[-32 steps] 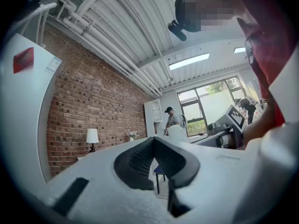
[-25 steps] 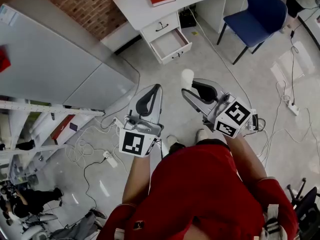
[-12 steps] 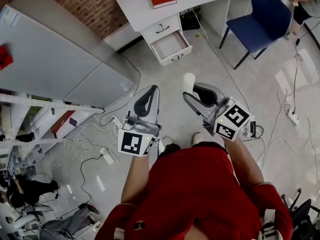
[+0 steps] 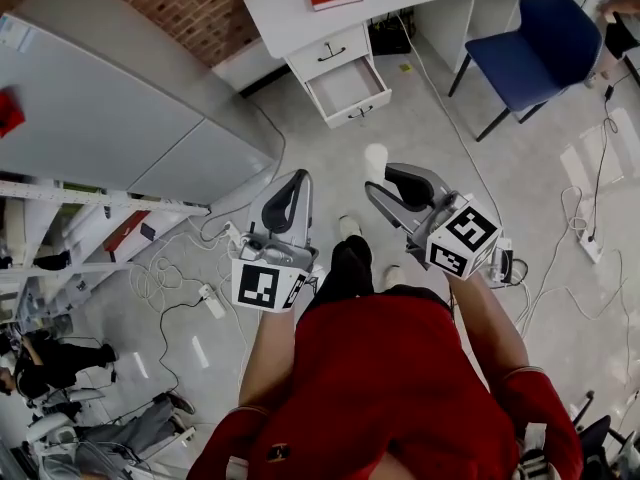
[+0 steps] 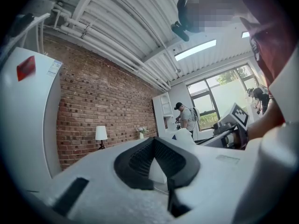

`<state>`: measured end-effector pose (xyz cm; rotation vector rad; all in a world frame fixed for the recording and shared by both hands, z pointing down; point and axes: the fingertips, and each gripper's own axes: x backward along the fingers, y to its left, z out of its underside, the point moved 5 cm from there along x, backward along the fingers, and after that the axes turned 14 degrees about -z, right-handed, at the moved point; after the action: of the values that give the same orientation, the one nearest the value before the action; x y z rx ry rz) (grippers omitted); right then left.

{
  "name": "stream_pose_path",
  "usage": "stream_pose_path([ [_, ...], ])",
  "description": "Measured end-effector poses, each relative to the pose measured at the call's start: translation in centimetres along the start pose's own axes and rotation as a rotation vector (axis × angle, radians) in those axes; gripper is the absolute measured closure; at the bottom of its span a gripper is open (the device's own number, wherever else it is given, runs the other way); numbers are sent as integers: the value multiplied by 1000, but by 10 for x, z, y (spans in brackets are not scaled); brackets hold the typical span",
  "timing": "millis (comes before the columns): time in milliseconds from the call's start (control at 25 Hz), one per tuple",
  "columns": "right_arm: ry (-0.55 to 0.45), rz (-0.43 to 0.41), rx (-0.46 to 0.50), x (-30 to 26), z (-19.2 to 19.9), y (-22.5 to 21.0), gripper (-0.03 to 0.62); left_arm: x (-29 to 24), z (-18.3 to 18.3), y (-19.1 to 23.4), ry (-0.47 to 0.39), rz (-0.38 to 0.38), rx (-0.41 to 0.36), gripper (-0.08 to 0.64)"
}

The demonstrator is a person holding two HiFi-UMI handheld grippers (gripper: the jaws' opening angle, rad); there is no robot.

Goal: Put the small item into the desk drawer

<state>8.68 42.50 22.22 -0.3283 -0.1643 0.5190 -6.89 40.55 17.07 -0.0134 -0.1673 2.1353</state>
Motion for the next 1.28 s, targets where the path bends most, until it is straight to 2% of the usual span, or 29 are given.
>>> stream_pose_path([
  [240,57,5,9,-34,-4,-43,453,-45,25,40,-13,-31,16,554],
  [480,127,23,14,-88,-14,-115,453,-119,47,91,-54,-41,9,555],
  [680,146,36,5,-139,-20,-170,453,-174,69,141,-38,-38,21,554],
  [1040,238,100,-22,-207,2,-265,453,-245,114,204,4,-47,54,554],
  [1280,315,126,-73,-226,26,-316,453,-272,146,219,49,-90,86,554],
])
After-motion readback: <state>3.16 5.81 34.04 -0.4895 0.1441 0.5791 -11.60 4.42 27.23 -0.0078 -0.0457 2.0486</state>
